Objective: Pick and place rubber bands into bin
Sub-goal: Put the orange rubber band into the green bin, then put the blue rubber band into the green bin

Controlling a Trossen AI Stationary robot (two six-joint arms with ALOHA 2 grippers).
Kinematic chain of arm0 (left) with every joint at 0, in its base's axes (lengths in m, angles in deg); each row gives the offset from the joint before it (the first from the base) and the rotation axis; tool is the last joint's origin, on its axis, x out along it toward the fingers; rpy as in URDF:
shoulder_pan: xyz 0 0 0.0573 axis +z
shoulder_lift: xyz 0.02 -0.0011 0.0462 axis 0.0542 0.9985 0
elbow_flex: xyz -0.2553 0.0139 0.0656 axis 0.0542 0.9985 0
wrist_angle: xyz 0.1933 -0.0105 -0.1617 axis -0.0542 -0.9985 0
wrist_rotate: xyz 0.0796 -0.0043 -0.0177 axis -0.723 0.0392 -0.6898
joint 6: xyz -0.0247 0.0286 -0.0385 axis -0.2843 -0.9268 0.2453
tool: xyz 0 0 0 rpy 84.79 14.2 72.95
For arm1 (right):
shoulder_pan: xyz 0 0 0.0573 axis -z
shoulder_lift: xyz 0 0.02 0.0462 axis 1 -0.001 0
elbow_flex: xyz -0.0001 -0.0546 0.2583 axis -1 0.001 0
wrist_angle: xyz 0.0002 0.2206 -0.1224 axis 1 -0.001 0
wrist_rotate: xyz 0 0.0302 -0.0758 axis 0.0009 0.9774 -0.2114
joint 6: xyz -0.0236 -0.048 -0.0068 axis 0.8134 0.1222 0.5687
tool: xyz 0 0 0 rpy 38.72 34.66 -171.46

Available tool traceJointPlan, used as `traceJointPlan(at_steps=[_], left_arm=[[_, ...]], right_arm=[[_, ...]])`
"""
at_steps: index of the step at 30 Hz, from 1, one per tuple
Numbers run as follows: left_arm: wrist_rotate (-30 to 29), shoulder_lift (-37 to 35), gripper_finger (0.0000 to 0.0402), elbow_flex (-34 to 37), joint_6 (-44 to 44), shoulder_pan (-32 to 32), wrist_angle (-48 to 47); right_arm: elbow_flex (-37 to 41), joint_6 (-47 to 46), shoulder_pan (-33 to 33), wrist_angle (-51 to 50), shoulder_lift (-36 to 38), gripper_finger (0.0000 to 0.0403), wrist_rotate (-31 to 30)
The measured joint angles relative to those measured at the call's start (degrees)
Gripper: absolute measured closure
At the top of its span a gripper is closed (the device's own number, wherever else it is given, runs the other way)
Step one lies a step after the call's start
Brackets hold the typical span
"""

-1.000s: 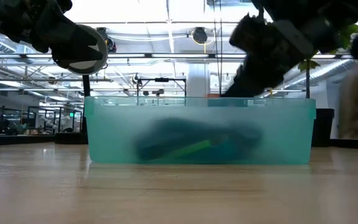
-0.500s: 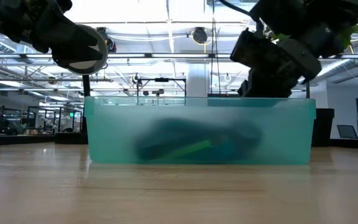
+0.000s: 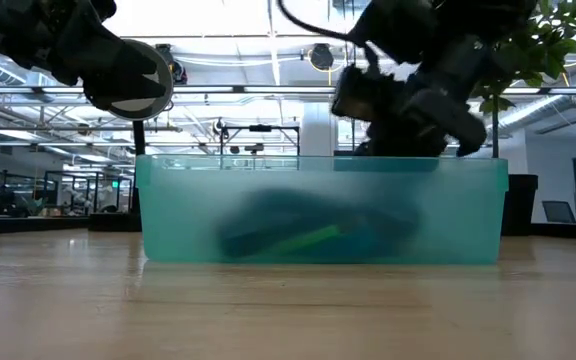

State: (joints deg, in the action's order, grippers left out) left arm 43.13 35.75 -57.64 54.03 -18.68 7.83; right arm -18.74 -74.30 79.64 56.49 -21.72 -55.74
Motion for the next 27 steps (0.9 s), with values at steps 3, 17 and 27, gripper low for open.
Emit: traceJointPlan(at_steps=[3,17,27], left_arm=[[0.04,0.0,0.0156,0.0,0.08,0.0,0.03],[0.1,0.0,0.0156,0.0,0.13,0.0,0.17],[0.17,-0.01,0.0156,0.0,2.79,0.0,0.62]], right_arm=[[-0.99,0.27,-0.07,0.29,-1.1,0.0402,0.0],[-0.98,0.32,0.11,1.21,1.8,0.033,-0.07],[-0.98,-0.03,0.63,1.46,7.59,0.022,-1.9]])
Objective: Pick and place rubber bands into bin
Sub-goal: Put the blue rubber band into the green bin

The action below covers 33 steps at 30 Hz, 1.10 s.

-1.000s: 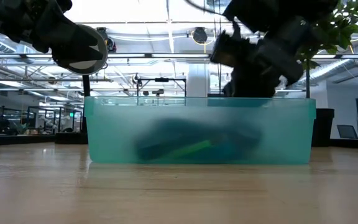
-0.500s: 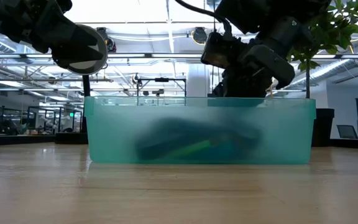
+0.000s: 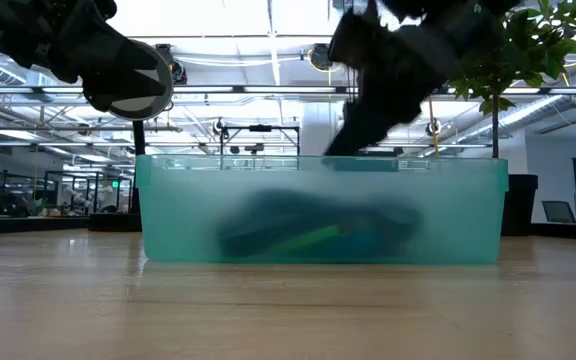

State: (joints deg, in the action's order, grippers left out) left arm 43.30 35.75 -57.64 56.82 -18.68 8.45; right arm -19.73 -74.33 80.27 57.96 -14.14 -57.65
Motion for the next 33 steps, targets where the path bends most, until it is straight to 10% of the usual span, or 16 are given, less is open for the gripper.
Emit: traceJointPlan(at_steps=[24,33], left_arm=[[-1.55,0.01,0.0156,-1.27,2.56,3.07,1.39],[7.05,3.8,0.0156,-21.3,-5.74,15.43,-34.67]], right_arm=[[0.04,4.56,8.88,10.66,15.59,0.0211,-0.22],[0.04,2.99,10.96,10.48,15.57,0.0209,-0.25]])
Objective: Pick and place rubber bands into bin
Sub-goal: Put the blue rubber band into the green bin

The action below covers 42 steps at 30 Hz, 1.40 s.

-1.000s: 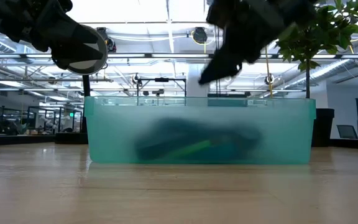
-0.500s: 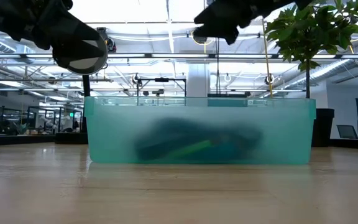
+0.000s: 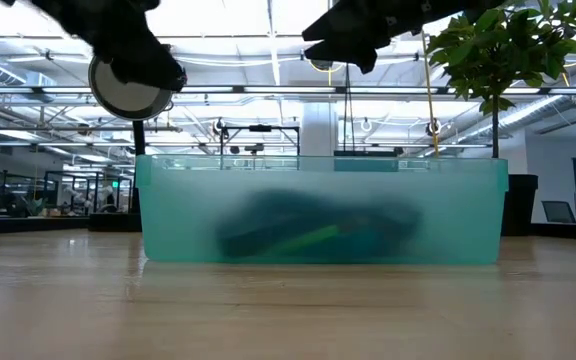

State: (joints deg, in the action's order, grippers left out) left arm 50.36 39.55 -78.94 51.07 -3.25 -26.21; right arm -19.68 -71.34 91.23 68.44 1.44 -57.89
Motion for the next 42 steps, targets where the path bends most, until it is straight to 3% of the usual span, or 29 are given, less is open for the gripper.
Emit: traceJointPlan(at_steps=[6,10,14,17,23,29,37,42], left_arm=[[1.3,8.05,0.0156,-11.76,-4.03,8.75,-14.15],[3.23,15.05,0.0156,-15.62,-12.74,12.33,-15.86],[6.51,22.94,0.0156,-18.96,-10.24,16.22,-16.02],[4.71,28.65,0.0156,-21.07,-9.91,17.75,-16.06],[3.32,37.82,0.0156,-24.5,-21.33,18.23,-16.03],[3.3,45.37,0.0156,-28.73,-27.27,20.76,-17.68],[3.25,51.09,0.0156,-34.06,-23.73,25.89,-26.45],[3.25,53.6,0.0156,-34.61,-20.83,27.35,-26.36]], right_arm=[[0.0,-0.13,0.05,0.01,0.0,0.0213,-2.79],[0.0,-0.13,0.04,0.0,0.0,0.0214,-2.77],[0.0,-0.14,0.04,0.0,0.0,0.0212,-2.77],[0.0,-0.13,0.06,-0.04,0.0,0.0213,-2.77],[0.0,-0.13,0.28,-0.26,0.0,0.0217,-2.77],[0.0,-0.15,0.26,-0.31,0.0,0.0214,-2.75],[0.02,-0.15,0.26,-0.72,-0.02,0.0217,-2.77],[1.01,-0.15,0.28,-0.26,-0.02,0.0216,-2.75]])
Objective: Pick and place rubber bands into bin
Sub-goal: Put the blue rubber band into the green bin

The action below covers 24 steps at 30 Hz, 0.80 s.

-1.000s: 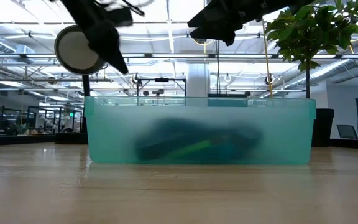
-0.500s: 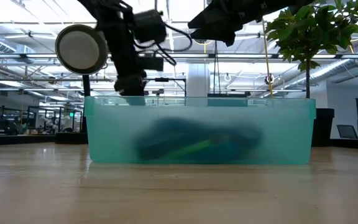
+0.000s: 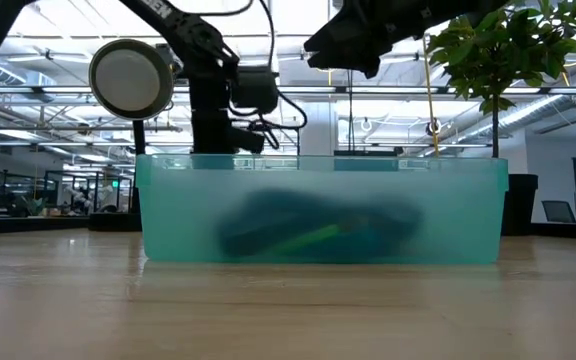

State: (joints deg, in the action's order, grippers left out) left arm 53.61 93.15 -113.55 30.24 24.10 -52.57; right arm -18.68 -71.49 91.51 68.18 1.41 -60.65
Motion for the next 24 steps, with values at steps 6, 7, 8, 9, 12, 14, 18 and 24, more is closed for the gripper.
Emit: traceJointPlan(at_steps=[6,7,8,9,12,14,18,24], left_arm=[[-0.17,3.96,0.0156,0.0,-0.11,0.93,-0.77],[-0.57,4.54,0.0156,0.0,-0.06,1.06,-1.09],[-1.17,5.06,0.0156,0.0,-0.02,1.25,-1.37],[-1.68,5.44,0.0156,0.02,0.08,1.39,-1.52],[-2.02,6.09,0.0156,-0.09,0.75,1.76,-1.53],[-1.53,6.12,0.0156,-0.11,1.08,2.0,-1.55],[-0.9,6.14,0.0156,-0.09,1.11,2.12,-1.64],[1.35,6.19,0.0199,-0.07,1.51,2.2,-1.9]], right_arm=[[0.86,0.0,0.0,-0.14,0.0,0.0219,-0.1],[0.93,0.0,0.0,0.01,0.0,0.0219,-0.1],[0.96,0.0,0.0,0.05,0.0,0.0219,-0.12],[0.98,0.0,0.0,0.04,0.0,0.0218,-0.12],[0.98,0.0,0.0,0.02,0.0,0.0216,-0.15],[0.98,0.0,0.0,0.04,0.0,0.0217,-0.15],[0.98,0.0,0.0,0.02,0.0,0.0221,-0.12],[0.98,0.0,0.0,0.02,0.0,0.0222,-0.08]])
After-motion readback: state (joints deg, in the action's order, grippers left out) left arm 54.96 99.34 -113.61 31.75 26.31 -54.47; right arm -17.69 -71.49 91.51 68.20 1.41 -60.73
